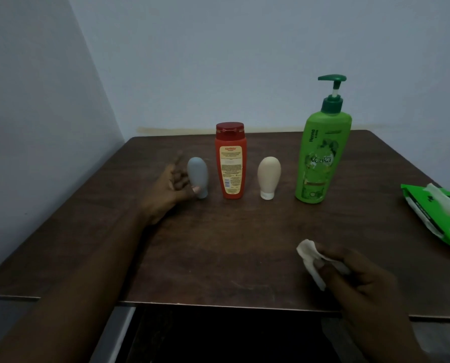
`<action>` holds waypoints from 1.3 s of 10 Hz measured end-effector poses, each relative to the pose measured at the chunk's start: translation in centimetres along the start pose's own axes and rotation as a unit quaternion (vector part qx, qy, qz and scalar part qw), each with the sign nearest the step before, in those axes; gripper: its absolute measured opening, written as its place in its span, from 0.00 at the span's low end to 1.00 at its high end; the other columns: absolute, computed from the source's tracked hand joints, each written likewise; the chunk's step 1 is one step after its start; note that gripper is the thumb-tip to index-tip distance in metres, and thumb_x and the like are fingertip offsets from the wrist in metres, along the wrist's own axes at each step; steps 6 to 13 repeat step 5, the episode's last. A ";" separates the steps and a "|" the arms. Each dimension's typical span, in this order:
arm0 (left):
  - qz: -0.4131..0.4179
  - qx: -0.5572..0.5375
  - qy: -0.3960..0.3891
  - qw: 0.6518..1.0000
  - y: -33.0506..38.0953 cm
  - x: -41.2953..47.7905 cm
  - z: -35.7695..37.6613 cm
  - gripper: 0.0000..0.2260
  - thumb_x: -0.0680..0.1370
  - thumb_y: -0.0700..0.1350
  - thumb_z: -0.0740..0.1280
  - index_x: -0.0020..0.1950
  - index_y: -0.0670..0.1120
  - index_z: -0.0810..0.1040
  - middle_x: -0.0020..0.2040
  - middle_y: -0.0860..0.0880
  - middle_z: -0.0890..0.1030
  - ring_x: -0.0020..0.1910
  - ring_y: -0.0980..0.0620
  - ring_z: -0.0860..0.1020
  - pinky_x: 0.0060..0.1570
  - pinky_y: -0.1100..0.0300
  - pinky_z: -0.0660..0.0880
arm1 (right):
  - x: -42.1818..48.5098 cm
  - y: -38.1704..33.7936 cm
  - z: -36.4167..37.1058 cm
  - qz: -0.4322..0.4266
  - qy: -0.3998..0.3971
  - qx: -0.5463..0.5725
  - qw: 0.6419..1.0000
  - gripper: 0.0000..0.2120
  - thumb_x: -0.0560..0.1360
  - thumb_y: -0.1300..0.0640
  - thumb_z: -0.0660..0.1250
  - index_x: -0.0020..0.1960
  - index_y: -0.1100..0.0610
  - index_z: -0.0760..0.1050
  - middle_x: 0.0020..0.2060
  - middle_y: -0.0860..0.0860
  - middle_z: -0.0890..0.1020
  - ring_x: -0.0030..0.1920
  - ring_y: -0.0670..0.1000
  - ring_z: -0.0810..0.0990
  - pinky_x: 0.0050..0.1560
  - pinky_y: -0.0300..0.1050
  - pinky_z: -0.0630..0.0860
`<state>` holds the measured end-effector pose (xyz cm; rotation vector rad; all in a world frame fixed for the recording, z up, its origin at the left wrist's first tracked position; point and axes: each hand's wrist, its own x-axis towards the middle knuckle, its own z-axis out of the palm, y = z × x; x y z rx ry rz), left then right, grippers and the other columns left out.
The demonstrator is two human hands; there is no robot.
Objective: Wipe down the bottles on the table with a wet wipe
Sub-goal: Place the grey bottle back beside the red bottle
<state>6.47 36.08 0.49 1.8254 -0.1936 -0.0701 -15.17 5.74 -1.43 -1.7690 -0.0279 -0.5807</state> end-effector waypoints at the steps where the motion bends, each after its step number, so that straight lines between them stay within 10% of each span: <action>1: 0.022 -0.040 0.199 0.979 2.3 -2.8 1.4 0.31 0.79 0.56 0.71 0.79 0.63 0.61 0.74 0.53 0.73 0.66 0.54 0.76 0.63 0.46 0.77 | 0.7 0.4 -0.5 0.079 -0.001 0.072 0.994 0.24 0.72 0.68 0.72 0.44 0.35 0.85 0.44 0.39 0.86 0.45 0.38 0.83 0.44 0.29 0.76; 2: 0.083 -0.015 0.330 0.940 4.6 -5.1 4.0 0.15 0.82 0.57 0.66 0.67 0.53 0.74 0.56 0.54 0.80 0.51 0.60 0.79 0.54 0.51 0.80 | 1.2 -0.2 -0.9 0.143 0.026 0.206 0.968 0.09 0.66 0.58 0.76 0.41 0.44 0.87 0.38 0.45 0.87 0.38 0.42 0.84 0.36 0.30 0.77; 3: 0.204 -0.028 0.237 0.949 8.5 -10.0 11.7 0.09 0.85 0.48 0.64 0.49 0.46 0.78 0.40 0.51 0.79 0.38 0.59 0.77 0.39 0.64 0.74 | 1.7 -0.8 -2.5 0.192 0.050 0.327 0.924 0.09 0.64 0.56 0.72 0.40 0.60 0.86 0.42 0.56 0.87 0.41 0.49 0.86 0.38 0.35 0.81; 5: 0.224 -0.068 -0.067 0.970 10.2 -12.1 26.0 0.09 0.80 0.45 0.68 0.58 0.50 0.84 0.53 0.53 0.86 0.55 0.55 0.84 0.54 0.61 0.78 | 2.0 -4.1 -8.8 0.005 0.113 0.122 0.986 0.06 0.68 0.65 0.72 0.44 0.58 0.84 0.43 0.52 0.87 0.46 0.46 0.85 0.46 0.34 0.78; 13: 0.224 -0.068 -0.067 0.970 10.2 -12.1 26.0 0.09 0.80 0.45 0.68 0.58 0.50 0.84 0.53 0.53 0.86 0.55 0.55 0.84 0.54 0.61 0.78 | 2.0 -4.1 -8.8 0.005 0.113 0.122 0.986 0.06 0.68 0.65 0.72 0.44 0.58 0.84 0.43 0.52 0.87 0.46 0.46 0.85 0.46 0.34 0.78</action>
